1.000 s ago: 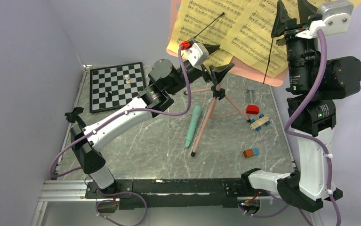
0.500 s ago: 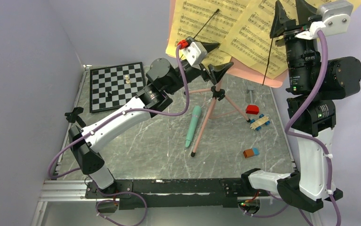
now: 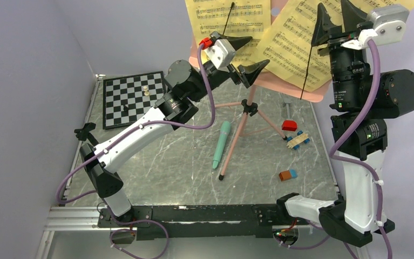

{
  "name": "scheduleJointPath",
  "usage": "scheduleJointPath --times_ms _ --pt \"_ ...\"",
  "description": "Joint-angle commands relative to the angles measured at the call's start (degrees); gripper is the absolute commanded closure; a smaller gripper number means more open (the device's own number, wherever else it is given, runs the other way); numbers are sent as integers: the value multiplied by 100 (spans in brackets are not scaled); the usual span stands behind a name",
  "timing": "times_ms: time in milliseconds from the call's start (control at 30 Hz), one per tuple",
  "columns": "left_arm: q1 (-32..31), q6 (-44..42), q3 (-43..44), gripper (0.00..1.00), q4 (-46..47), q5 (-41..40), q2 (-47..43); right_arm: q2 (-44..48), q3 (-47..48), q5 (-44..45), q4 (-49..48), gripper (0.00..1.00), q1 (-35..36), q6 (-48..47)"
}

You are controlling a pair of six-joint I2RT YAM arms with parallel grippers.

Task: Set up the instrument practice props

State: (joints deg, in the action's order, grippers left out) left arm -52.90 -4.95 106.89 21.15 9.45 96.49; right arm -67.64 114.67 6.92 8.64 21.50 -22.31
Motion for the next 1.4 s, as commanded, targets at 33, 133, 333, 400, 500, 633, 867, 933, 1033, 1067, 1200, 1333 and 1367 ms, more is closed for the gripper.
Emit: scheduleJointPath --times_ms 33,133,333,400,500,633,867,933,1033,1067,1200,1333,1367 --pt "38 15 -124 18 -21 68 -14 77 -48 -50 -215 51 18 42" --pt "41 28 -289 18 12 57 -76 117 -109 -42 -247 51 21 35" --pt "43 48 -525 18 61 49 -188 160 -173 -41 -284 51 21 57" --pt "40 34 -509 18 52 43 -200 148 -158 -45 -280 51 17 63" --pt "38 21 -412 18 47 48 -200 143 -154 -63 -280 51 21 81" --pt "43 -21 -219 18 -8 64 -139 134 -156 -83 -269 51 17 106" --pt "36 -11 -141 18 -4 130 -103 128 -160 -85 -258 51 21 105" --pt "43 1 -142 18 24 144 -112 136 -160 -85 -249 51 21 115" --pt "37 -2 -100 18 -2 205 -126 128 -165 -94 -242 51 21 130" --pt "29 -3 -103 18 -5 232 -144 132 -172 -94 -245 51 21 139" --pt "34 27 -268 19 74 323 -300 159 -208 -120 -258 51 15 148" --pt "2 36 -448 20 149 441 -503 168 -226 -153 -272 51 10 167" --pt "-19 33 -495 20 164 466 -553 165 -235 -163 -267 51 19 172"
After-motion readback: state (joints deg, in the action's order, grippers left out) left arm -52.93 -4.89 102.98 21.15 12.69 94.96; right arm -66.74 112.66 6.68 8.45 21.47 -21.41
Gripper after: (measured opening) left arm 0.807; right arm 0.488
